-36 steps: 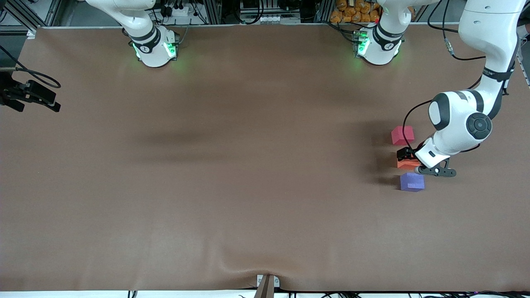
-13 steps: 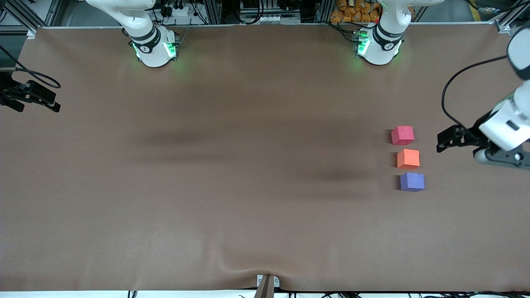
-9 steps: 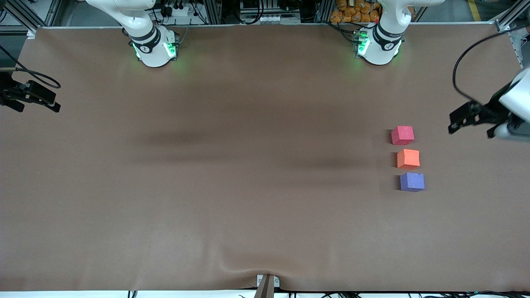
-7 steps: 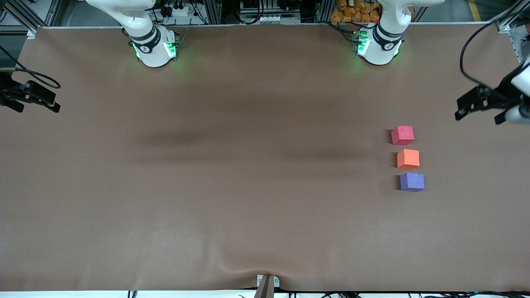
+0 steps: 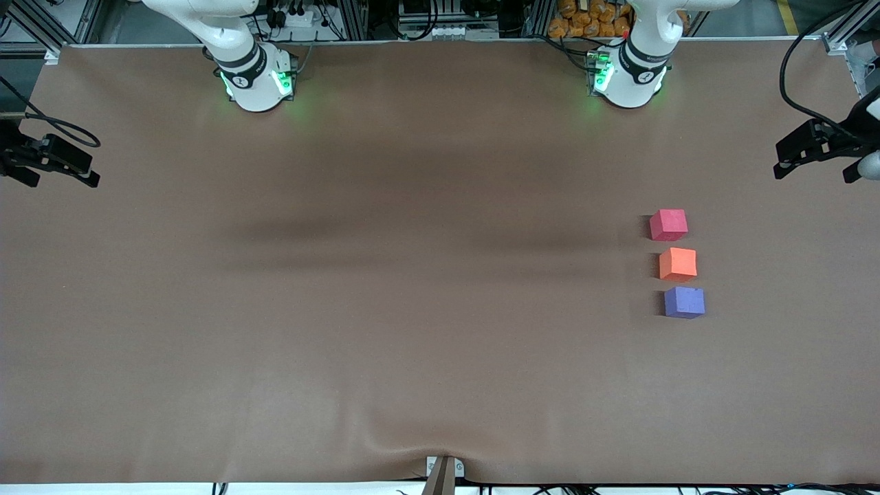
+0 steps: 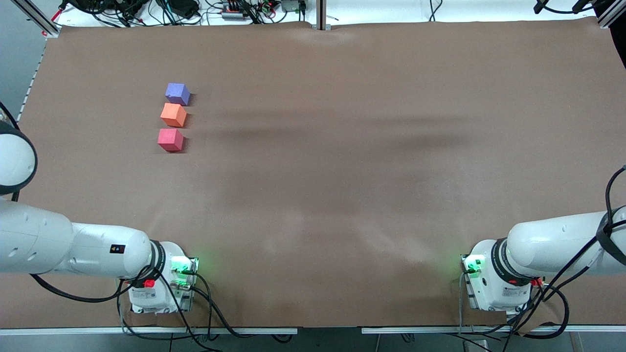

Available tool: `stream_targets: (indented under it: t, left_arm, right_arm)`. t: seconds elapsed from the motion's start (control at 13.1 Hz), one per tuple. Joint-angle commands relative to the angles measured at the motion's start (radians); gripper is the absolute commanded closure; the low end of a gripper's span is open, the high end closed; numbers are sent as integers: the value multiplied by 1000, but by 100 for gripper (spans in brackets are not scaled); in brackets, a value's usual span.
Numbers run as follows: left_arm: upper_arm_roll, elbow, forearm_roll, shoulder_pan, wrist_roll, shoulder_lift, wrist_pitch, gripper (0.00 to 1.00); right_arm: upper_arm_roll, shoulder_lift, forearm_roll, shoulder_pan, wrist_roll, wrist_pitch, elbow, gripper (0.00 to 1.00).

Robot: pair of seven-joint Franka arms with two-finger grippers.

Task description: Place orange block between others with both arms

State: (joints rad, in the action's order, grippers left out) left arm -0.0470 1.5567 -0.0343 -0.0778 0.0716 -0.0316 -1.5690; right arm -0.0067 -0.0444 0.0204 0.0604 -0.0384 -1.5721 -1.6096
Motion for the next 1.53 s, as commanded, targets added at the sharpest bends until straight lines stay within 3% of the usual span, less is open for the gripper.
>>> stream_targets:
  t: [0.0,1.45]
  left_arm:
    - [-8,5,-26,-16,-18,-5,0,0]
    - [-8,11,16,-16,-85,3,9,0]
  right_arm:
    - [17,3,-4,19,14,-2,8,0]
    - [17,3,-4,21,14,-3,8,0]
